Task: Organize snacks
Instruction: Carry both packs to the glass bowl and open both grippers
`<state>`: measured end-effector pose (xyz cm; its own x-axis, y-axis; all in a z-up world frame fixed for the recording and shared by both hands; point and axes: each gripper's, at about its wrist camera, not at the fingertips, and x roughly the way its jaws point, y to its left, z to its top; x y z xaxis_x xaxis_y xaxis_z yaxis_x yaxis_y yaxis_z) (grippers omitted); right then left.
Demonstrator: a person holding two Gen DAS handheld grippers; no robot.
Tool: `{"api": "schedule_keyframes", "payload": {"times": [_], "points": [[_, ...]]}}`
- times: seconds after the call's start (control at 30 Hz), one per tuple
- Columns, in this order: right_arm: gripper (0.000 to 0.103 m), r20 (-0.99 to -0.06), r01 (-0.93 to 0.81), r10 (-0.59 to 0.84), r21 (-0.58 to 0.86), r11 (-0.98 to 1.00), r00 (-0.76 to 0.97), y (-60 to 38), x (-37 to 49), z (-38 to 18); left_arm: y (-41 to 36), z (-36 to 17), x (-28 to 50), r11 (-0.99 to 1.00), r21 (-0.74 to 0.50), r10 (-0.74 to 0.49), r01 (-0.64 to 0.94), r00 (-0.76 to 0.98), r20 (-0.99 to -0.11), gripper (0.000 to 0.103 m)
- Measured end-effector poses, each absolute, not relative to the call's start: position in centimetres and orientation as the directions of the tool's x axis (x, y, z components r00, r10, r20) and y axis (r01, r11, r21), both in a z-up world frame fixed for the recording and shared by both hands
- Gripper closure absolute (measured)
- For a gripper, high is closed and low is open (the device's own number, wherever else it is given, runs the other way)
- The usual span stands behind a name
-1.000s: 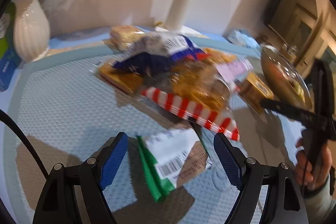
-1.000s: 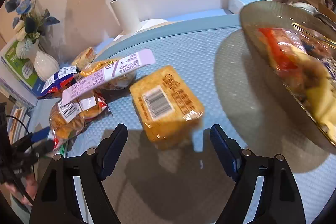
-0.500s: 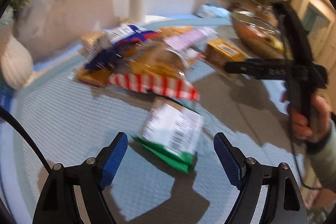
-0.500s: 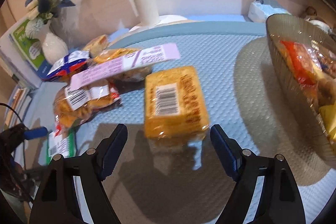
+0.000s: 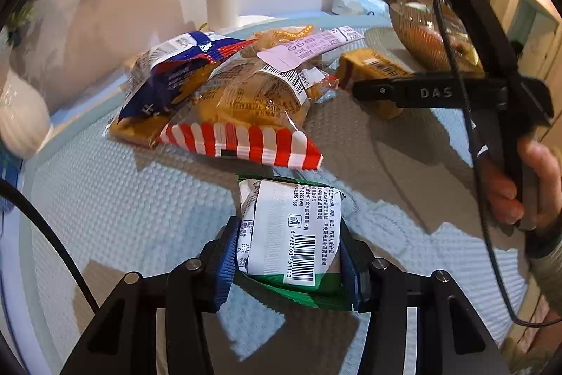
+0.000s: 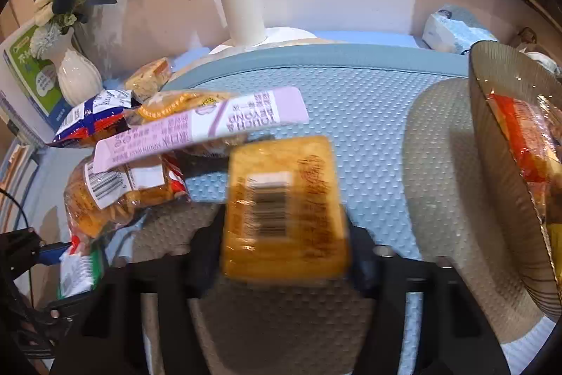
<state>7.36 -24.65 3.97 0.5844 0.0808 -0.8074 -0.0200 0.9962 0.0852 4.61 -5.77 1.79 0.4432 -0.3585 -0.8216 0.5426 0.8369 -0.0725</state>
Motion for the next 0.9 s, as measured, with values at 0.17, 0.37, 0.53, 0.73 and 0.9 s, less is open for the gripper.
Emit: {"api": "schedule_keyframes", "payload": {"times": [0.17, 0.37, 0.53, 0.73, 0.9], "points": [[0.05, -0.808, -0.034, 0.088, 0.084, 0.996, 0.582, -24.7, 5.4, 4.2, -4.6, 2.4, 2.6, 0.859, -0.105, -0.371, 0.501, 0.468, -0.802, 0.054], [0.05, -0.81, -0.022, 0.087, 0.091, 0.996, 0.58, -25.4, 0.3, 4.2, -2.9, 3.5, -0.5, 0.871, -0.155, -0.398, 0.467, 0.484, -0.779, 0.054], [0.05, -0.81, 0.011, 0.087, 0.115, 0.993, 0.581, -26.5, -3.4, 4.3, -2.8, 3.7, -2.2, 0.869, -0.177, -0.417, 0.463, 0.49, -0.765, 0.054], [0.05, -0.811, 0.03, 0.081, 0.121, 0.992, 0.58, -27.3, -7.3, 4.7, -3.7, 3.9, -3.6, 0.859, -0.205, -0.443, 0.469, 0.483, -0.755, 0.054], [0.05, -0.796, 0.029, 0.162, 0.22, 0.975, 0.584, -28.8, -8.3, 6.0, -4.2, 5.4, -4.0, 0.848, -0.214, -0.468, 0.484, 0.496, -0.732, 0.054]]}}
